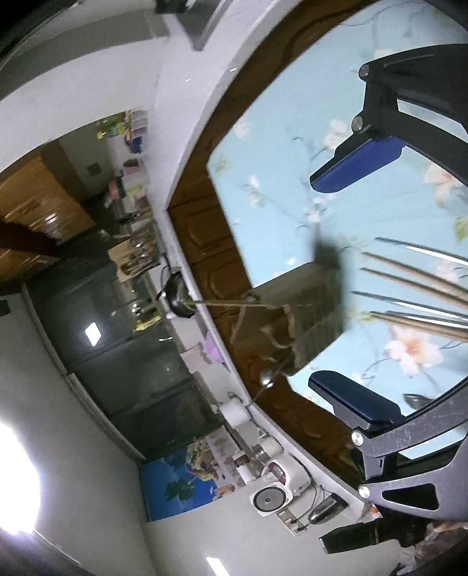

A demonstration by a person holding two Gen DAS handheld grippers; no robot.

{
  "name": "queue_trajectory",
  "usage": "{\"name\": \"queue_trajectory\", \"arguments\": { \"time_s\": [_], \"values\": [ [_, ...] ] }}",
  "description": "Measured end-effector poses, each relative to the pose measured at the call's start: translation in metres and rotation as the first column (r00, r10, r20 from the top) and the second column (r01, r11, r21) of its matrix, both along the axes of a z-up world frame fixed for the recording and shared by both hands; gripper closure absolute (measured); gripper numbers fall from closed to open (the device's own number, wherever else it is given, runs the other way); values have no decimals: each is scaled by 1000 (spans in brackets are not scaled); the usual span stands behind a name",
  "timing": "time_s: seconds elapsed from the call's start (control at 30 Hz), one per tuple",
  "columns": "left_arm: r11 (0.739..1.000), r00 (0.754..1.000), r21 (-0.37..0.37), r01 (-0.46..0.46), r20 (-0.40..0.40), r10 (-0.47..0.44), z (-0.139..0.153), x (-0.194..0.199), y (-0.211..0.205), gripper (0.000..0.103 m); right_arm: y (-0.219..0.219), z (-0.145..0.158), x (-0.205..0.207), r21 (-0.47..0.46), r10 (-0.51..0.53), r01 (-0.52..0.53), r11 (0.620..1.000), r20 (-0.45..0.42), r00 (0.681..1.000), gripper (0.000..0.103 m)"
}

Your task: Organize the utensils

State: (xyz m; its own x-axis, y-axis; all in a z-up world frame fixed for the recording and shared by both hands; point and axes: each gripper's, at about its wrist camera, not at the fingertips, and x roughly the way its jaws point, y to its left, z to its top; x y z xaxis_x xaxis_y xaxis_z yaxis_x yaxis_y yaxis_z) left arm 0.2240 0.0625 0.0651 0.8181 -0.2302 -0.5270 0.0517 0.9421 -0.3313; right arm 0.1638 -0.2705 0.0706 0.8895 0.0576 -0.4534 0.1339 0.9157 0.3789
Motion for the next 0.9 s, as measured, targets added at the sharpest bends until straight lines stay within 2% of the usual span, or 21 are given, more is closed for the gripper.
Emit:
{"name": "queue_trajectory", "arguments": {
  "time_s": [0.27,0.5,0.9],
  "values": [
    [1000,997,-2,8,-78,-8,-9,-26,3,19,-1,-31,-23,6,-18,19,1000,-79,997,3],
    [1000,991,4,25,-131,-24,-13,-34,0,19,6,-49,-20,11,3,-1,1000,-139,990,3],
    [997,977,20,76,-203,-70,-17,-12,-13,19,11,-60,1,12,34,-32,999,-171,985,6]
  ]
}}
